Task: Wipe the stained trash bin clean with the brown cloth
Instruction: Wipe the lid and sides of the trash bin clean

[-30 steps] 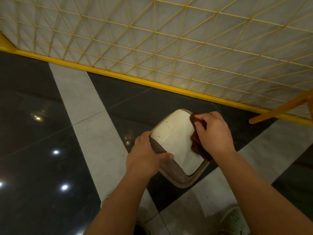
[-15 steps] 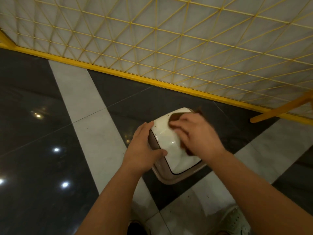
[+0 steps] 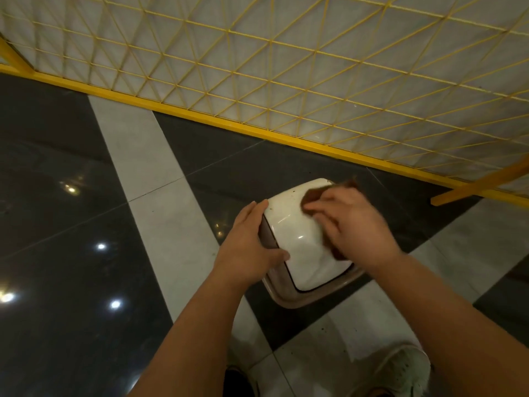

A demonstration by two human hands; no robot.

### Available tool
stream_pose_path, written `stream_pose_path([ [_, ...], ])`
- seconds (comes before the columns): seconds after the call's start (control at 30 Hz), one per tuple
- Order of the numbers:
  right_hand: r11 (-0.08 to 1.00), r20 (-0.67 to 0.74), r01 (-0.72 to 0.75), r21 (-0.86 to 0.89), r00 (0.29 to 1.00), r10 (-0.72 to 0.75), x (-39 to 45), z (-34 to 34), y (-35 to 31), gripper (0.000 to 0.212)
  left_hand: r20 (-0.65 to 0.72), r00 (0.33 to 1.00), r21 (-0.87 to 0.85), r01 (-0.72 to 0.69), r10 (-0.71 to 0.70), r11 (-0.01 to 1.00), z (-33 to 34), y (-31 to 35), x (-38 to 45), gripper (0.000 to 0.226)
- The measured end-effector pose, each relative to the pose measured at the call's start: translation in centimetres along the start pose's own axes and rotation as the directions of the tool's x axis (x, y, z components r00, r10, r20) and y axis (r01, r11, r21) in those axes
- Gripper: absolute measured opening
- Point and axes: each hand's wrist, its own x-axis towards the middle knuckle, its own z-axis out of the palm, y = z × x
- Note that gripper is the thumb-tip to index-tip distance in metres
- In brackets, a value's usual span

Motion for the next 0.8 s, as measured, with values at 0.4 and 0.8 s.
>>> stream_pose_path([
  [0.4,0.965,0.113,0.256,0.053,0.959,-0.260,-0.6,-0.2,-1.5,0.026,0.007,1.000,-0.032,-0.022,0.022,0.999,0.0,0.1,0.1,0.101],
  [0.8,0.995,0.005,0.077,-0.064,0.997,-0.077,2.0,0.8,-2.1,0.031,0.038,0.999,-0.015,-0.012,0.012,1.000,-0.2,0.6,0.0,0.100],
])
